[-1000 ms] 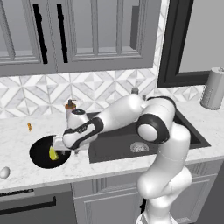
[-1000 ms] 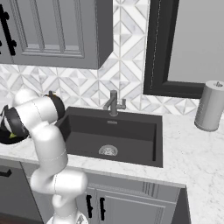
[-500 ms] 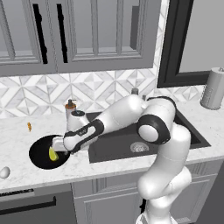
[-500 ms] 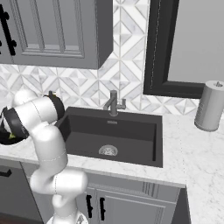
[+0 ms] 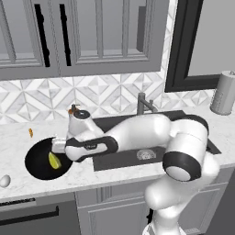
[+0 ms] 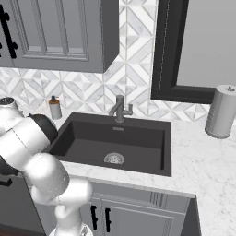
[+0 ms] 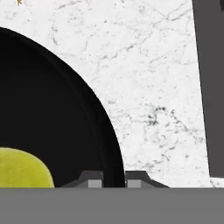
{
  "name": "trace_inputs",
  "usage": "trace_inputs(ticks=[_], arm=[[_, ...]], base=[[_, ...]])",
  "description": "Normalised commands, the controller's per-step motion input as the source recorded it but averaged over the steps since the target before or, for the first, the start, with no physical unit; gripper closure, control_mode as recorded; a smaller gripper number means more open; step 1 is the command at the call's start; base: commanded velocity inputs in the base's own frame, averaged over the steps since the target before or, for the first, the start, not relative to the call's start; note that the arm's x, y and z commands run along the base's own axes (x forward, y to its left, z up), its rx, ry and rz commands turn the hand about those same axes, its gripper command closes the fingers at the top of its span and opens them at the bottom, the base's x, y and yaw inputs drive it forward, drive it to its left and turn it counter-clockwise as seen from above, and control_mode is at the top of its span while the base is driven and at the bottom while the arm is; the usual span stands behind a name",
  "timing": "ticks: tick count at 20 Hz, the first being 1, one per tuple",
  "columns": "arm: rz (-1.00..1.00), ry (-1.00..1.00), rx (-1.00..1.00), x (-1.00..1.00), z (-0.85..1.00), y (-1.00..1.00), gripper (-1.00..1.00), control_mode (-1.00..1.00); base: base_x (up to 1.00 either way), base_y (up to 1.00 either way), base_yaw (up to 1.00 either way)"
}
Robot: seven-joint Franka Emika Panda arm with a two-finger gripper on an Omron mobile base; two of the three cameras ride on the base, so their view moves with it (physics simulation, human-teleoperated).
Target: Pick the lemon wedge from the sink and place it in the bowl. Then pick the bowl and place it in the microwave. Then close the microwave door and press the start button.
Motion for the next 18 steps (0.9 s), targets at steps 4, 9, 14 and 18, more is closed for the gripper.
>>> trace_inputs(ticks=[4,9,14,18], arm=[[-0.20,-0.01,0.14,-0.30,0.94,-0.40,1.00,-1.00],[-0.22,0.01,0.21,-0.14,0.81,-0.59,1.00,-1.00],[-0.18,0.01,0.11,-0.29,0.75,-0.54,1.00,-1.00],[-0.13,0.00,0.00,-0.44,0.91,-0.43,1.00,-1.00]], base=[[0.00,0.00,0.00],[0.00,0.00,0.00],[0.00,0.00,0.00],[0.00,0.00,0.00]])
